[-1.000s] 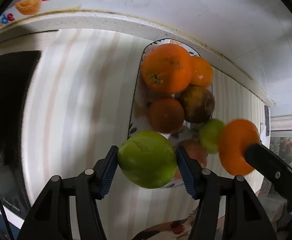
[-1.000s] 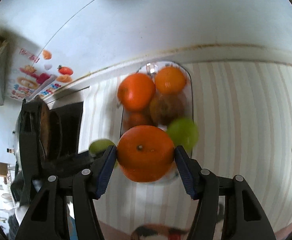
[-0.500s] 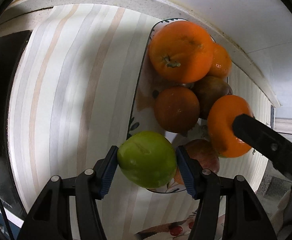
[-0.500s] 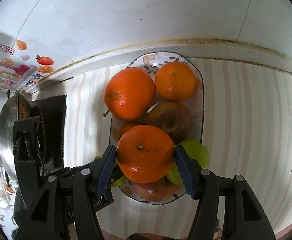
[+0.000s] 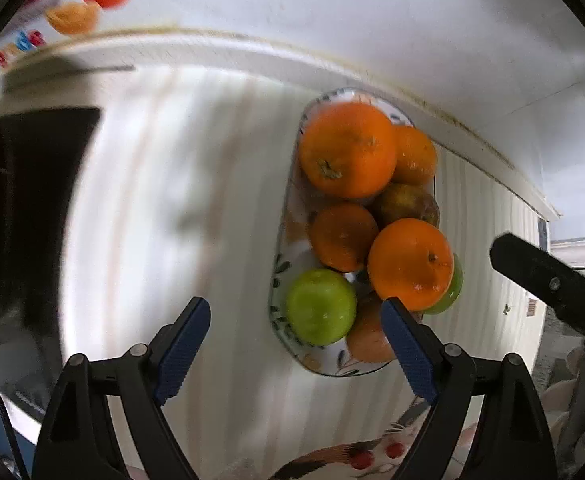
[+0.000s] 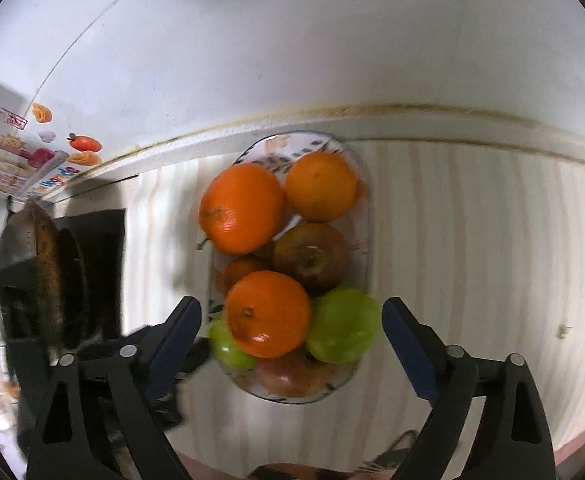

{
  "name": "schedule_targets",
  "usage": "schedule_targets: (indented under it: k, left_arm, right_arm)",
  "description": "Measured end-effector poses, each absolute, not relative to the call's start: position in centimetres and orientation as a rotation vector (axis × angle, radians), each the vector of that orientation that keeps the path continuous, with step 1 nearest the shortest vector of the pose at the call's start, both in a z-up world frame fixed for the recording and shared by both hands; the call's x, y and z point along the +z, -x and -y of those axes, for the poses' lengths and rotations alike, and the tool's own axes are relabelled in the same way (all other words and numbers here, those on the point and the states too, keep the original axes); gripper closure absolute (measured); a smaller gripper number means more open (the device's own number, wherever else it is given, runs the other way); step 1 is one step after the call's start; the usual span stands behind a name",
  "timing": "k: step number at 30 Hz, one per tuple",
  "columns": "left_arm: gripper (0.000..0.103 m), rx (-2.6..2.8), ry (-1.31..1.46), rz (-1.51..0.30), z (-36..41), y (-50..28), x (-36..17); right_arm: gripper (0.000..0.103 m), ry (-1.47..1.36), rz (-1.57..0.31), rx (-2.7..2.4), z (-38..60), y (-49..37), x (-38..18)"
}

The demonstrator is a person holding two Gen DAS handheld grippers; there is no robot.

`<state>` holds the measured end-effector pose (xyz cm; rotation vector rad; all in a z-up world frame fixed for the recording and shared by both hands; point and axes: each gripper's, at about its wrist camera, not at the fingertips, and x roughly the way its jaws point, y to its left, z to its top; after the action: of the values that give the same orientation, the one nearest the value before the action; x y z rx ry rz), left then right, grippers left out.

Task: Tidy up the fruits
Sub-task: 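Lift both open tools away from the plate toward the cat mat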

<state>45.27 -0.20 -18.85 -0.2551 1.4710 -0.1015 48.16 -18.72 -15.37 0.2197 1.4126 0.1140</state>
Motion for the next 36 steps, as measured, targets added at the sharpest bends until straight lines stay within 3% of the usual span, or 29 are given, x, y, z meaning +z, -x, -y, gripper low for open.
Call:
schedule_targets:
  k: [15,36]
  left_arm:
    - [0.016,-0.038,0.055,-1.24,-0.1,-36.5,-10.6]
    - [0.016,-0.095,-0.006,-0.97,1.0,-26.4,0.7]
  right_arm:
    - [0.006,-0.085,-1.236,-0.019,19.6,-37.0,-10.2]
    - [0.006,-0.097,-0.992,0.0,19.6,-23.9,2.2]
